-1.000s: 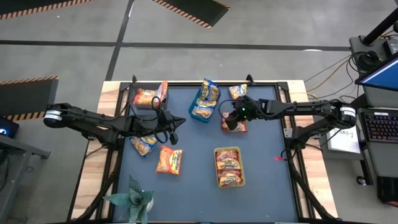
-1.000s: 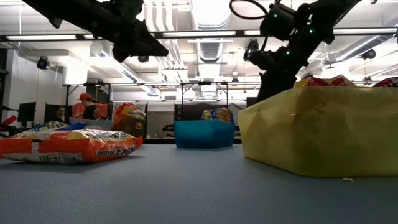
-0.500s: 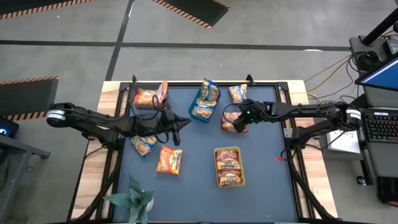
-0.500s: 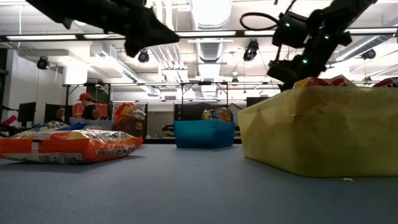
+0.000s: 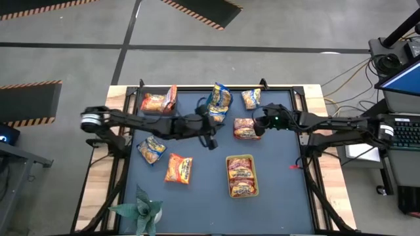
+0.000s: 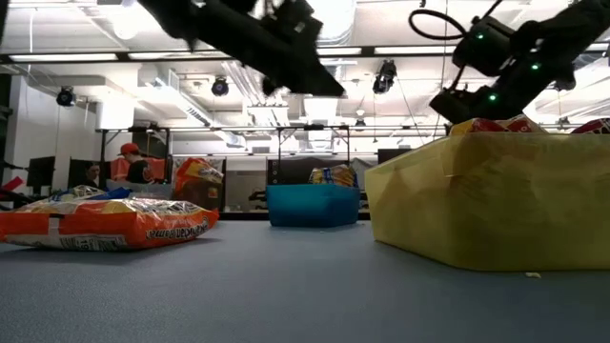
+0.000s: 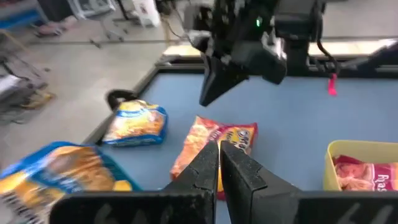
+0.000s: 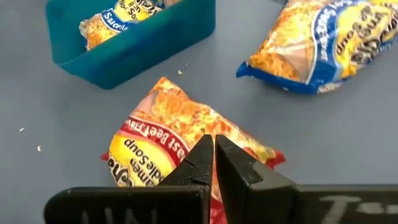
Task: Sort Maruchan noodles
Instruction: Put the red noodle pack into the yellow bin
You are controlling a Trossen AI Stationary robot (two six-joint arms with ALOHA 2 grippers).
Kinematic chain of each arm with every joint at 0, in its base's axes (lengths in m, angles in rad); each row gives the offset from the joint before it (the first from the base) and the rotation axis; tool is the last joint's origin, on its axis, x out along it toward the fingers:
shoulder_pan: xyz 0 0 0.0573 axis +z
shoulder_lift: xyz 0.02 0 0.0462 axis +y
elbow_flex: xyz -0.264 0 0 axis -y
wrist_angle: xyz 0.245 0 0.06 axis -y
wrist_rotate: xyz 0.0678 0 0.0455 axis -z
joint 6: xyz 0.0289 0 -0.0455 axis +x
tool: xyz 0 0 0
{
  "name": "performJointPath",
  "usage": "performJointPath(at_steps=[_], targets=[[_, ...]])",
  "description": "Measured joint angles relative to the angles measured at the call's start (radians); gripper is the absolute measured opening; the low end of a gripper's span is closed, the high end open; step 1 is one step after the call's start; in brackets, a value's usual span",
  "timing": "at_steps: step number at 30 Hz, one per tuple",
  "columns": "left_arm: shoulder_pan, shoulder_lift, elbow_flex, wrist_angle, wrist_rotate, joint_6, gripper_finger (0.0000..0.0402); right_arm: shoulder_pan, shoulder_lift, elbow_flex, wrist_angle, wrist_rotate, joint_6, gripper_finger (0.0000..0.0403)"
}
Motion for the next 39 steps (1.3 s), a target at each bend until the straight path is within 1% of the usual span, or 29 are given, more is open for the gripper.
performJointPath(at_steps=[4,9,13,16,18,23,26,29,39], targets=[[0.046,0.104,0.079,0.001,0.145,0.000,0.0000,0.000,-0.045,-0.034,0.001,0.000,0.031,0.0009],[0.104,0.230,0.163,-0.003,0.235,0.000,0.0000,0.001,-0.070,-0.070,0.038,0.000,0.075,0.0009],[0.137,0.314,0.218,0.002,0.337,0.000,0.0000,0.001,-0.068,-0.104,0.094,0.000,0.092,0.0009],[0.159,0.385,0.266,0.001,0.370,0.000,0.0000,0.001,-0.068,-0.139,0.167,-0.001,0.125,0.0009],[0.169,0.433,0.299,-0.002,0.373,0.000,0.0000,0.001,-0.067,-0.157,0.197,-0.001,0.143,0.0009],[0.172,0.510,0.360,-0.014,0.378,0.000,0.0000,0.001,-0.068,-0.180,0.208,-0.015,0.213,0.0016],[0.174,0.535,0.376,-0.022,0.380,0.000,0.0000,0.001,-0.068,-0.185,0.208,-0.071,0.253,0.0039],[0.179,0.546,0.373,-0.024,0.380,0.000,0.0000,0.000,-0.069,-0.184,0.195,-0.103,0.268,0.0078],[0.184,0.561,0.351,-0.058,0.371,-0.011,0.0000,0.000,-0.068,-0.103,-0.028,-0.114,0.264,0.0239]])
